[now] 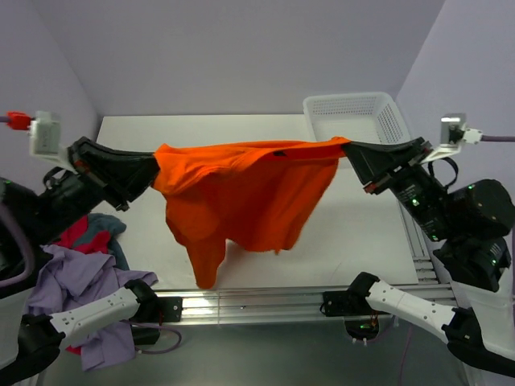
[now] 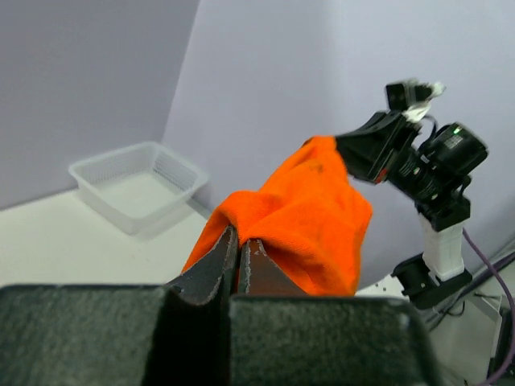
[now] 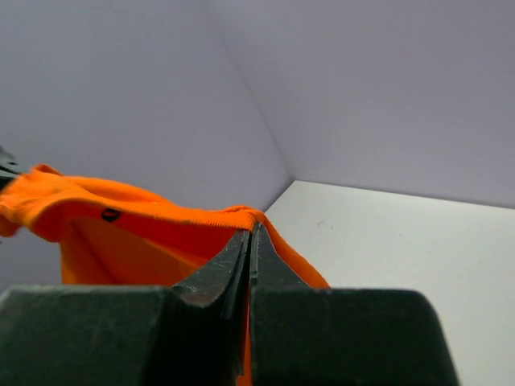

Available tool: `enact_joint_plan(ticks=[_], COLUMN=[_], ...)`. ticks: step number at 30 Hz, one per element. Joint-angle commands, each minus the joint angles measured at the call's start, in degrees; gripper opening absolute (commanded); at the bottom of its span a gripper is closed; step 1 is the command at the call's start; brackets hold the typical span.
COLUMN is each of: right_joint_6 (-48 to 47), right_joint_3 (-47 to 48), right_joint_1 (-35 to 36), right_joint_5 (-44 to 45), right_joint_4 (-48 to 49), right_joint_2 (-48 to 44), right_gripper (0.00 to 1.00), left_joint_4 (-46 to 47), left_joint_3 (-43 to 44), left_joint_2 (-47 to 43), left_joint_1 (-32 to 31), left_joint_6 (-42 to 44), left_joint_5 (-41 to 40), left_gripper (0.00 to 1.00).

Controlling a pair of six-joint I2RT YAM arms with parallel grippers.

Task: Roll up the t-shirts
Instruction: Flatten the tshirt

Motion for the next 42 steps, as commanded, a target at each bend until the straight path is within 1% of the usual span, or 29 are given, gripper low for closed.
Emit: enact_joint_plan(ticks=[1,7,9,12,14,15,16,17,18,19,20,21,22,23,24,25,26,27,28,29,30,31,32,33,34,36,38,40,42], right_joint_6=[-2.35,-1.83,-2.09,-3.23,-4.11,-4.37,-4.37,-4.03,-2.2,-1.05,0.27,2.28,2.57,1.96,1.95,2.04,2.3,2.74,3.44,3.88,3.37,2.75,2.31,2.04,1.95,1.08,0.73,0.55,0.2], right_joint_3=[3.52,1.07,-0.78,-1.32,1.22,2.36,4.29,5.09,5.8,6.41,9.03,11.67,15.61,27.13,34.47,42.9,62.38,70.85,76.15,76.12,70.98,63.1,43.1,33.59,20.44,13.48,7.06,-0.91,-5.69], right_joint_1=[-0.33,-0.32,-0.24,-0.24,-0.59,-0.85,-1.46,-2.16,-5.3,-7.42,-9.45,-12.25,-12.89,-12.81,-12.81,-11.76,-11.23,-10.62,-10.17,-10.26,-10.34,-10.35,-9.91,-9.73,-9.73,-9.82,-9.56,-8.85,-6.84], right_joint_5=[2.93,4.94,6.61,10.39,11.45,11.28,10.58,9.27,3.08,-0.29,-3.02,-8.7,-10.59,-16.18,-16.23,-18.67,-18.0,-17.64,-17.73,-18.16,-18.34,-18.08,-16.95,-16.59,-16.32,-15.09,-14.82,-15.53,-13.78], right_joint_4=[-4.99,-6.24,-5.1,-2.73,-0.88,-0.18,1.66,2.72,4.12,7.27,8.43,8.97,7.49,5.74,3.63,-3.79,-8.38,-11.65,-15.25,-15.2,-14.15,-7.71,-2.51,2.94,10.04,11.43,10.03,11.78,12.66], right_joint_2=[-1.53,-1.45,0.12,4.34,11.1,13.64,18.54,21.03,23.75,29.61,33.15,37.27,46.97,58.29,58.41,70.76,77.06,86.52,88.62,88.73,83.77,79.28,74.19,64.66,60.91,54.84,52.09,48.14,44.89], right_gripper=[0.0,0.0,0.0,0.0,0.0,0.0,0.0,0.0,0.0,0.0,0.0,0.0,0.0,0.0,0.09,0.34,0.56,0.6,0.62,0.67,0.67,0.66,0.65,0.65,0.65,0.64,0.6,0.57,0.56], left_joint_4=[3.08,10.64,12.93,12.77,11.54,11.1,11.36,12.75,14.59,19.57,21.53,23.56,25.4,29.77,32.08,34.8,39.52,39.83,39.4,37.05,35.54,33.44,31.24,30.96,30.52,30.17,29.73,28.06,26.4], left_joint_3=[-4.41,-16.97,-20.75,-22.09,-21.21,-20.77,-21.03,-22.08,-25.83,-28.04,-30.33,-34.61,-36.92,-41.73,-44.38,-46.93,-49.14,-51.77,-52.49,-52.85,-53.02,-52.85,-52.41,-52.24,-52.23,-52.23,-52.15,-51.45,-51.09], left_joint_2=[1.5,1.06,0.88,2.37,5.95,7.29,8.52,10.27,10.81,11.42,12.3,12.74,13.18,13.88,14.06,14.15,14.42,14.59,14.59,14.07,13.89,13.8,13.63,13.45,13.36,12.66,11.87,11.34,11.43], left_joint_1=[0.0,0.0,0.0,0.09,1.13,2.36,7.16,10.86,15.25,19.38,27.17,30.38,33.11,37.66,39.53,41.03,43.22,45.24,46.31,48.58,49.39,50.09,51.23,51.68,52.29,52.73,52.91,53.0,53.0], left_joint_6=[-2.11,-6.93,-8.43,-8.53,-8.44,-8.61,-10.01,-11.33,-15.08,-16.95,-18.71,-21.86,-23.28,-26.08,-27.58,-28.99,-29.88,-30.32,-30.06,-29.45,-27.71,-26.64,-25.76,-24.28,-23.91,-23.47,-22.77,-20.84,-18.91], left_joint_5=[4.72,7.72,4.32,-3.58,-7.29,-6.96,-0.17,4.42,8.47,12.51,14.64,17.01,17.99,19.05,19.67,20.19,20.2,18.37,16.88,15.38,13.71,11.35,10.71,10.62,11.14,11.76,12.03,12.11,12.73], left_gripper=[0.0,0.0,0.0,0.0,0.0,0.0,0.0,0.0,0.0,0.0,0.0,0.0,0.0,0.0,0.0,0.0,0.04,0.09,0.19,0.57,0.7,0.8,0.87,0.88,0.88,0.88,0.88,0.88,0.88])
